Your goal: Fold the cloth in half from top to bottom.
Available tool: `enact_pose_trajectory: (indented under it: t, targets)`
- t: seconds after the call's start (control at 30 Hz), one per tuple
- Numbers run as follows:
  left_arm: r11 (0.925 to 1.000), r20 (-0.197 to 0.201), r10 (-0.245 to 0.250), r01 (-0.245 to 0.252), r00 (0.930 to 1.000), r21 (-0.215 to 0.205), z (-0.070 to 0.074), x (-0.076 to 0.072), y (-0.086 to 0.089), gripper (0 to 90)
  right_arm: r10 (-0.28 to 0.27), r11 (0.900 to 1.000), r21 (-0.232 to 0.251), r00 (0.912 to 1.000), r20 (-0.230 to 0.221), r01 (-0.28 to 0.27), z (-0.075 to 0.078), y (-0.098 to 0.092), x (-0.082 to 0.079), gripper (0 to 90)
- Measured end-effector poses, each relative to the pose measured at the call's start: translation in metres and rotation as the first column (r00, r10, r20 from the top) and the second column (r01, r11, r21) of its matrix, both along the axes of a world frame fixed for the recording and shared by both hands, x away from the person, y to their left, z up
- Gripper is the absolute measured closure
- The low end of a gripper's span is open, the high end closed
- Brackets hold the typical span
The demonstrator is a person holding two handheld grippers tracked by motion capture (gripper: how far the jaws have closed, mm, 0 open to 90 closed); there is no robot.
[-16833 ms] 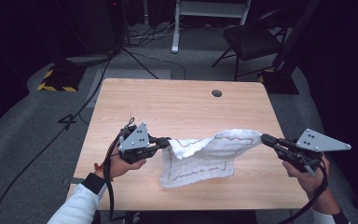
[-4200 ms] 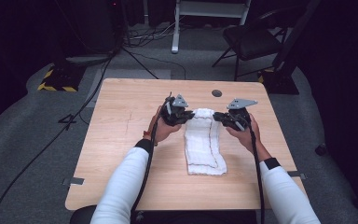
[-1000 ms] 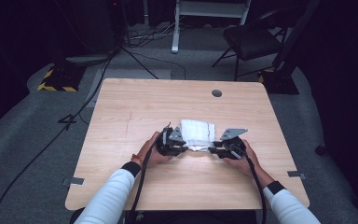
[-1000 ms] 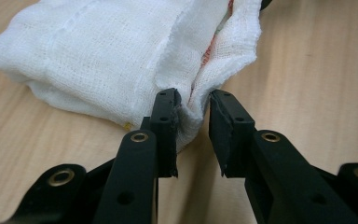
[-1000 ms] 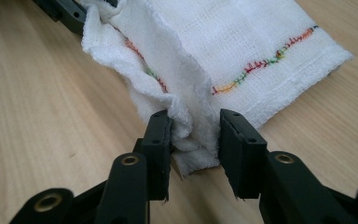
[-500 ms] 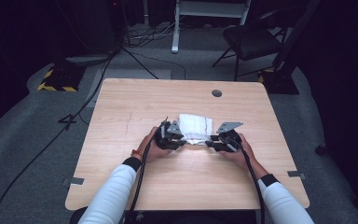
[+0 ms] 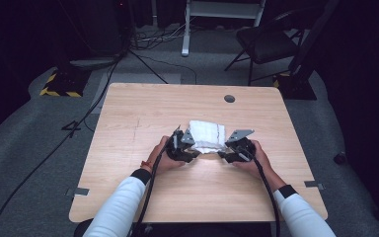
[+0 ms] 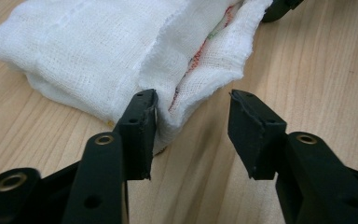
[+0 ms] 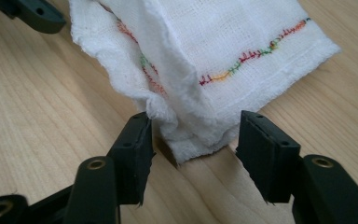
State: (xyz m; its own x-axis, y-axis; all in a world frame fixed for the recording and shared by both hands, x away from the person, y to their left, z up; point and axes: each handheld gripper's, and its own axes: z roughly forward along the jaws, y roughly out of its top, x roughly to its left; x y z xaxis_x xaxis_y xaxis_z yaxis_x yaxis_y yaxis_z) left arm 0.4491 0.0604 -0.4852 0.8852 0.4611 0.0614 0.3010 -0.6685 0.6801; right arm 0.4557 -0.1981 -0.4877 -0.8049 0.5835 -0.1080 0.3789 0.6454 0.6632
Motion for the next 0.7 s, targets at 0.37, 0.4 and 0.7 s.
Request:
enact_pose_trajectory:
  t: [0.37, 0.4, 0.7]
  targets:
    - [0.9986, 0.029, 0.022, -0.023, 0.9993, 0.048, 0.016, -0.017, -0.005, 32.2, -0.003, 1.0, -0.005, 0.9995, 0.032, 0.004, 0.015, -0.005, -0.01, 35.2]
    - [0.9987, 0.033, 0.019, -0.021, 0.9993, 0.047, 0.017, -0.018, -0.005, 31.4, -0.002, 1.0, -0.008, 0.9994, 0.034, 0.002, 0.016, -0.006, -0.01, 34.7]
    - [0.9979, 0.045, 0.039, -0.041, 0.9983, 0.05, 0.025, -0.025, 0.0, 26.1, 0.013, 1.0, -0.021, 0.999, 0.042, -0.012, 0.023, -0.007, -0.018, 33.1]
